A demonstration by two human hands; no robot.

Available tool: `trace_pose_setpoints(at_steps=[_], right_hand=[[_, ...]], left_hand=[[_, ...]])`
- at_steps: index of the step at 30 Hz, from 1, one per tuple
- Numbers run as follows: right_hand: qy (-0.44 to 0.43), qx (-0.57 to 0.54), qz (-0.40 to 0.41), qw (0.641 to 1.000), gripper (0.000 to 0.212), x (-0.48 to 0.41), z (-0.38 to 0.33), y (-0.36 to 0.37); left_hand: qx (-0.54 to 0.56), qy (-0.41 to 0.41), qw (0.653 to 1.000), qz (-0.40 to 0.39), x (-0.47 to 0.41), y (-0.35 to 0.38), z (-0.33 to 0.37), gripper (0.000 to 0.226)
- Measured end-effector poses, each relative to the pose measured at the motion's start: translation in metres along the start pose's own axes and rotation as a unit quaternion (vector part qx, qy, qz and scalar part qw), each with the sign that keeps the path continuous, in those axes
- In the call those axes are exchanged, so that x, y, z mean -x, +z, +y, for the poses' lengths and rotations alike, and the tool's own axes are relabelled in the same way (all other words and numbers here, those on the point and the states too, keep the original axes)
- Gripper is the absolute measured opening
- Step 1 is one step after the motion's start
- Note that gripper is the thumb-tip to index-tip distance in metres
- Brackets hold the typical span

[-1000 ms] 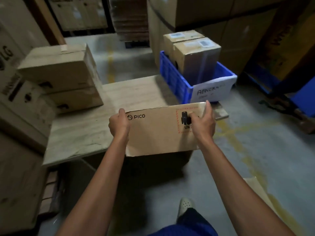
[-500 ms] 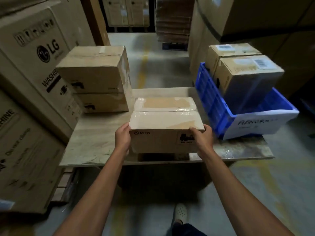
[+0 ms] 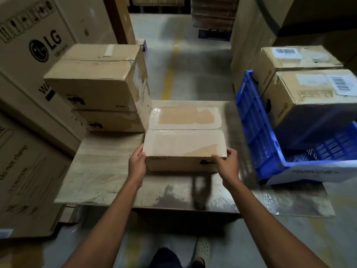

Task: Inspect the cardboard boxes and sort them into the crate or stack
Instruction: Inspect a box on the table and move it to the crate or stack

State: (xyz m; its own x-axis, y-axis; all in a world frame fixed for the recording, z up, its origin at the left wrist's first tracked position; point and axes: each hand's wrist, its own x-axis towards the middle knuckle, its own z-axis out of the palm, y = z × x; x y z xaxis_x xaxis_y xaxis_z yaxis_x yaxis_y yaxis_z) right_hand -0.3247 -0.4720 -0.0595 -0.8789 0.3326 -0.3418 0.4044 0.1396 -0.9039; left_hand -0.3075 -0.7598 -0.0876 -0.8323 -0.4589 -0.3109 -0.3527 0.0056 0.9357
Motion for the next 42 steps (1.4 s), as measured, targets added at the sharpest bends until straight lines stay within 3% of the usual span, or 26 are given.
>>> trace_pose_setpoints(at_steps=[3,5,9,11,14,17,22,27,31,35,38,40,42], right_hand=[[-0.001,0.026,0.004,1.0,0.043,-0.009,-0.009,0.013],[-0.032,0.11,0.024,0.993,0.043,-0.009,-0.014,0.022],[-0.237,0.347,0.084,0.903,0.049,0.003,-0.013,0.055],[-0.34,0.337,0.04,0.877,0.035,0.009,-0.014,0.083],[-0.409,0.321,-0.066,0.852,0.029,0.021,-0.012,0.123],[-0.437,0.351,-0.111,0.821,0.032,0.026,-0.009,0.147],[-0.458,0.365,-0.077,0.807,0.031,0.026,-0.005,0.15],[-0.454,0.438,-0.055,0.774,0.023,0.0,-0.03,0.159],[-0.405,0.497,-0.077,0.764,0.04,-0.021,-0.046,0.169],[-0.339,0.53,-0.177,0.757,0.075,-0.026,-0.048,0.169],[-0.329,0.539,-0.185,0.753,0.076,-0.027,-0.046,0.17],[-0.349,0.529,-0.165,0.756,0.069,-0.03,-0.049,0.17],[-0.38,0.537,-0.128,0.742,0.055,-0.039,-0.058,0.172]], left_hand=[[-0.057,0.03,0.998,0.0,-0.012,-0.004,0.011,0.04],[-0.17,0.105,0.98,0.018,-0.016,-0.007,0.014,0.04],[-0.341,0.331,0.88,-0.003,-0.023,-0.005,0.009,0.038],[-0.361,0.406,0.839,-0.029,-0.032,-0.005,0.002,0.032],[-0.366,0.448,0.815,-0.039,-0.037,-0.008,-0.002,0.033],[-0.391,0.46,0.795,-0.057,-0.032,-0.01,-0.001,0.038],[-0.43,0.45,0.781,-0.05,-0.032,-0.007,0.002,0.041],[-0.482,0.41,0.772,-0.064,-0.041,0.007,0.033,0.021],[-0.51,0.353,0.775,-0.12,-0.068,0.025,0.043,0.054],[-0.571,0.326,0.735,-0.167,-0.078,0.028,0.049,0.074],[-0.592,0.322,0.72,-0.163,-0.077,0.029,0.052,0.08],[-0.597,0.332,0.713,-0.157,-0.08,0.031,0.057,0.073],[-0.6,0.361,0.7,-0.14,-0.086,0.035,0.067,0.046]])
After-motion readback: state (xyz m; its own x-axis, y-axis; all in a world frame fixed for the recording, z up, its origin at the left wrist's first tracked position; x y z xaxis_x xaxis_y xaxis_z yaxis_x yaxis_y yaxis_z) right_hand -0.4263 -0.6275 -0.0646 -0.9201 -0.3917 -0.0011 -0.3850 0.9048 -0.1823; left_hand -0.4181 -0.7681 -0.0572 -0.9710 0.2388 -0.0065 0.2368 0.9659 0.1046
